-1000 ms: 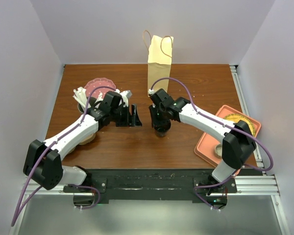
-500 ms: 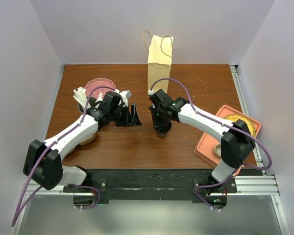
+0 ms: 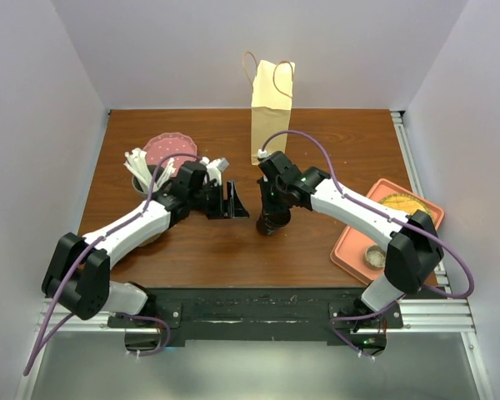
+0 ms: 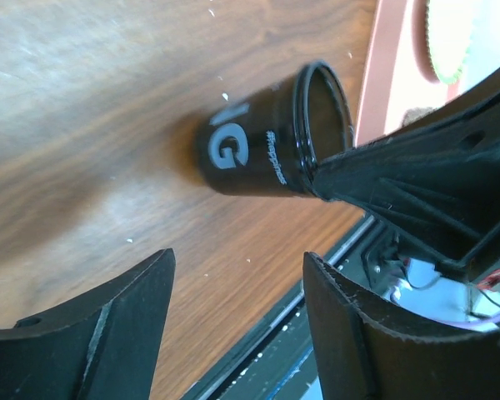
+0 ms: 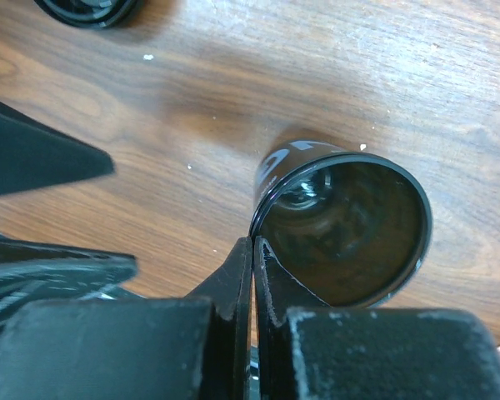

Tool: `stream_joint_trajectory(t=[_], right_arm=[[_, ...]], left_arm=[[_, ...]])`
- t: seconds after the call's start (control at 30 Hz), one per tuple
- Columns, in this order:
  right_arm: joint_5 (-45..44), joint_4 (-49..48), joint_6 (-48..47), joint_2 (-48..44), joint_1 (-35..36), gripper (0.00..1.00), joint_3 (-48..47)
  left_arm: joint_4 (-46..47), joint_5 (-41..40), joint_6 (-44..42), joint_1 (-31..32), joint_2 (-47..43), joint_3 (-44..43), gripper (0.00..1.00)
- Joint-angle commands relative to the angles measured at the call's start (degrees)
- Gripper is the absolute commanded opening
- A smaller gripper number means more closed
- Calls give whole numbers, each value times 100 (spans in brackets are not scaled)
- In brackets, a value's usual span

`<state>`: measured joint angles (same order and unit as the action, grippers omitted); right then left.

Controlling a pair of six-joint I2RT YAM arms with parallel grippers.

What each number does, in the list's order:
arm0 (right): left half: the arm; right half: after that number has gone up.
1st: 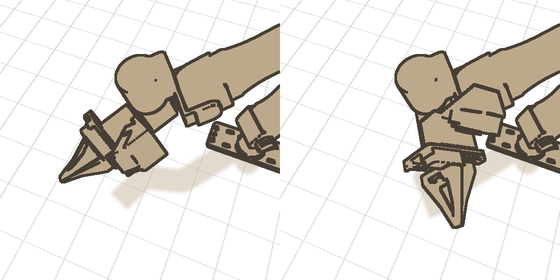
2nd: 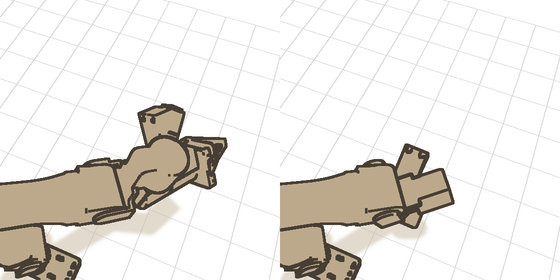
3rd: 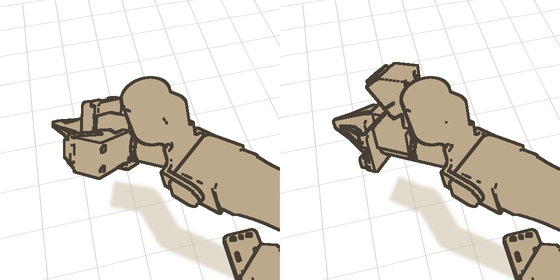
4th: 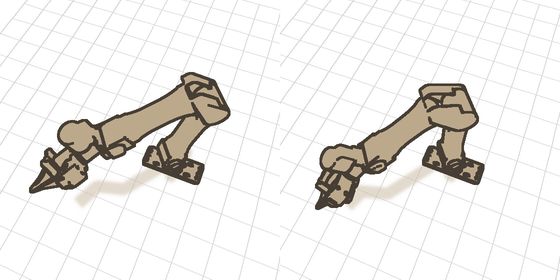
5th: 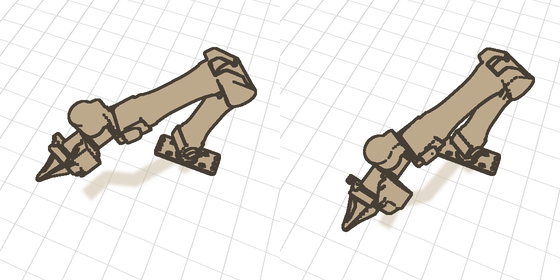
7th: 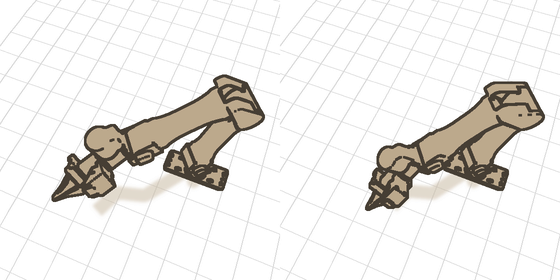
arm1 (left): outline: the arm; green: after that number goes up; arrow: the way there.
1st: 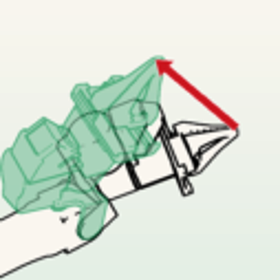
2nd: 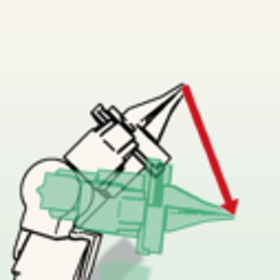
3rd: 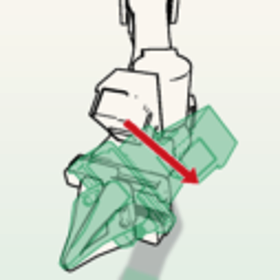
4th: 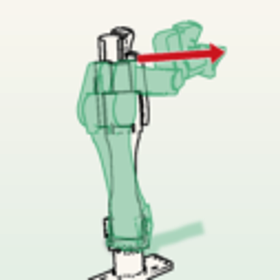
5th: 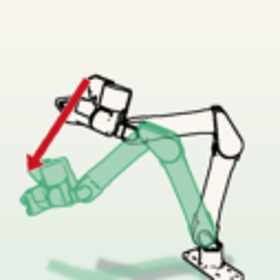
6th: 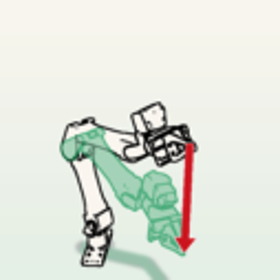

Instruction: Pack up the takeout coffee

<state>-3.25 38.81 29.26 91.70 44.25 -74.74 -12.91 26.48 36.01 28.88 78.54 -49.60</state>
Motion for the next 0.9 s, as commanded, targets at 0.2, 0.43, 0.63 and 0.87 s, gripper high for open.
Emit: stream_joint_trajectory(t=[0.2,0.43,0.63,0.87], right_arm=[[-106,-339,695,-170,22,0,39],[-150,-356,827,-214,22,0,91],[-246,-374,915,-275,22,0,91],[-492,-304,1056,-363,22,0,47]], left_arm=[[2054,1025,538,-50,205,776,63],[2407,1184,723,-50,354,865,64],[2626,1228,829,-50,574,891,65],[2697,1246,864,-41,706,926,65]])
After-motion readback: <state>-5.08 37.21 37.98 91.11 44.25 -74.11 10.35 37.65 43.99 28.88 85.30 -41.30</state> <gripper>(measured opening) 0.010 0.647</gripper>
